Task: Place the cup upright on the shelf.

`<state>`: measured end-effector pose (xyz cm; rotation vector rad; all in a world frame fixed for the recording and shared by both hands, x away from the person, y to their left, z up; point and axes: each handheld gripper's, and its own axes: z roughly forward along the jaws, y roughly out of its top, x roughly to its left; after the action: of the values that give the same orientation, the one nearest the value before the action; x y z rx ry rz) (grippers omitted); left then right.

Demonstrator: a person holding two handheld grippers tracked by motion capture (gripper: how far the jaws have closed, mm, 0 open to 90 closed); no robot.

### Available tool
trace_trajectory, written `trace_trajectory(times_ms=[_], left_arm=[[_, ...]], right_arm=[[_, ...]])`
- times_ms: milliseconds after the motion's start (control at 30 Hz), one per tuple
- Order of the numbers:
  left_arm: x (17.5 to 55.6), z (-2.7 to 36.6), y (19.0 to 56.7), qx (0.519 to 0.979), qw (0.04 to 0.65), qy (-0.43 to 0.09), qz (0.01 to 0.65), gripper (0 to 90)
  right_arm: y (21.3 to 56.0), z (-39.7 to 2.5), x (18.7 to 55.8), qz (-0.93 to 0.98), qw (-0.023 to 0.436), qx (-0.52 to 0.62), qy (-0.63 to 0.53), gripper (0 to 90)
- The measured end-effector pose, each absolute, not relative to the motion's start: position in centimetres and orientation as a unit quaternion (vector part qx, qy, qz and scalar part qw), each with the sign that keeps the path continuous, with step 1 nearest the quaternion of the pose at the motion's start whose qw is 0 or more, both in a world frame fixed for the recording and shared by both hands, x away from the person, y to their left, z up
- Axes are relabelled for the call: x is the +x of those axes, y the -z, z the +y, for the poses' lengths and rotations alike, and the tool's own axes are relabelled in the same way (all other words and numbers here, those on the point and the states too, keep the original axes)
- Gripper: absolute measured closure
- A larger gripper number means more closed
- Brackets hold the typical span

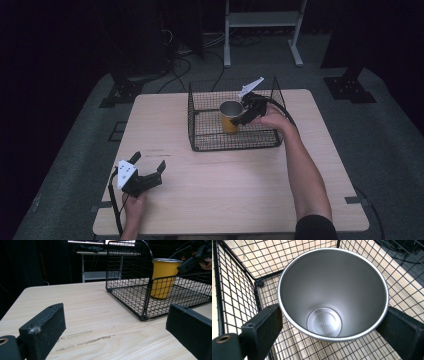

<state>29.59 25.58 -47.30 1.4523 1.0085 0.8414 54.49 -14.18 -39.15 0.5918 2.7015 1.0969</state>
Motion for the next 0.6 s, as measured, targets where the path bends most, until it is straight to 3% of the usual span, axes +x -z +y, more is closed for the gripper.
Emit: trace_trajectory(times_ms=[600], left_arm=[[29.6, 25.6, 47.3, 0.617, 0.556, -0.359, 0.425, 2.0]], right_arm=[[37.1, -14.9, 53.3, 0.901, 0.101, 0.21, -0.366, 7.2]])
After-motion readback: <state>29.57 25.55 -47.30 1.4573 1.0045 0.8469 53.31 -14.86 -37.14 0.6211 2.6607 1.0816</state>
